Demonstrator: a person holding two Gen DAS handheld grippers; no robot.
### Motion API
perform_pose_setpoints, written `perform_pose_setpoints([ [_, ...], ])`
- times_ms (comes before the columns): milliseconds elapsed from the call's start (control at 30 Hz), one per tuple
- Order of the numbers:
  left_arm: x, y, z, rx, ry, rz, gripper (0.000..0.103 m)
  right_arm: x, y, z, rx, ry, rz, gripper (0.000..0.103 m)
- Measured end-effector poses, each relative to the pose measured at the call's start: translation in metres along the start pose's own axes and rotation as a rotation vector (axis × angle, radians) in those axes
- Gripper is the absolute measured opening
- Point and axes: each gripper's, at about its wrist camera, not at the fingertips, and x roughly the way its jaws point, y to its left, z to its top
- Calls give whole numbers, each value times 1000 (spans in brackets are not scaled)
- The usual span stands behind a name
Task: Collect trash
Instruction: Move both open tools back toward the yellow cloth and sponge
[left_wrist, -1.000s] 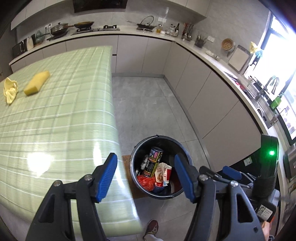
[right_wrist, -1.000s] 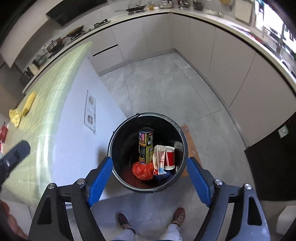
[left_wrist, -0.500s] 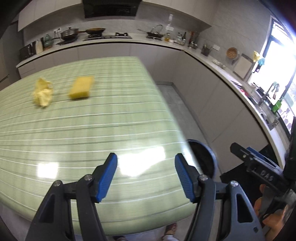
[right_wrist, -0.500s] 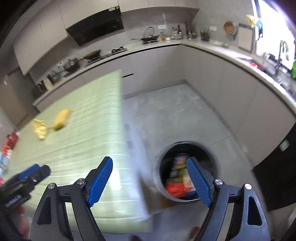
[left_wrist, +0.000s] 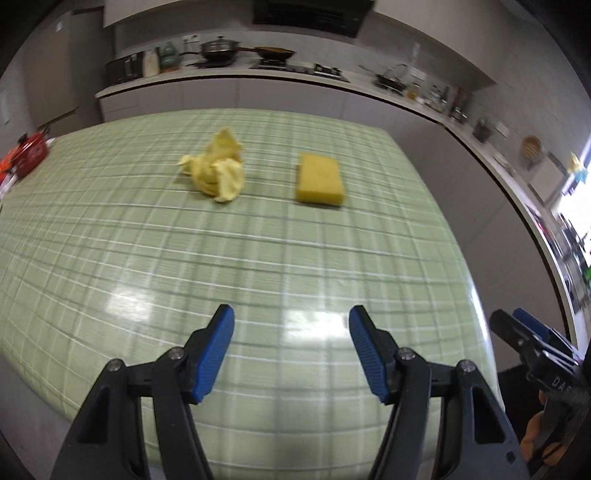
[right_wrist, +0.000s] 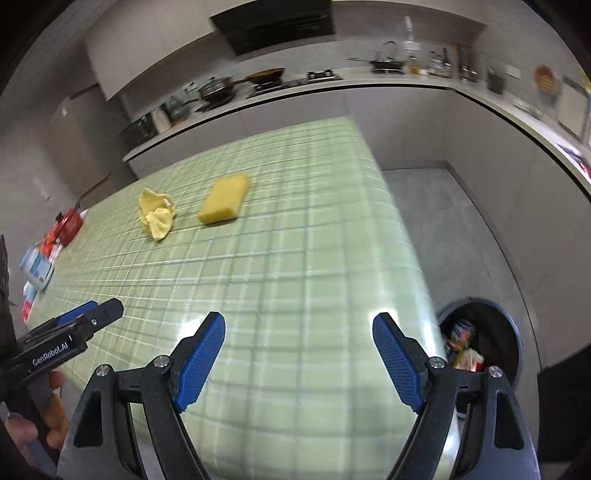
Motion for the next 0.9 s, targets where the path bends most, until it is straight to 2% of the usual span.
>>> perform_pose_setpoints([
  [133, 8, 23, 14, -38, -8, 84, 66, 19, 20, 19, -42, -16, 46, 84],
  [333, 25, 42, 37, -54, 4, 126, 66, 45, 45, 42, -92, -2, 66, 84],
  [467, 41, 47, 54, -19, 16, 123, 66, 62, 60, 57, -93, 5, 71, 84],
  [633, 62, 58, 80, 4, -1, 86, 66, 85, 80, 76, -73, 13, 51, 84],
  [900, 107, 71, 118, 72, 44, 22, 66, 138, 112, 103, -13, 37, -44, 84],
])
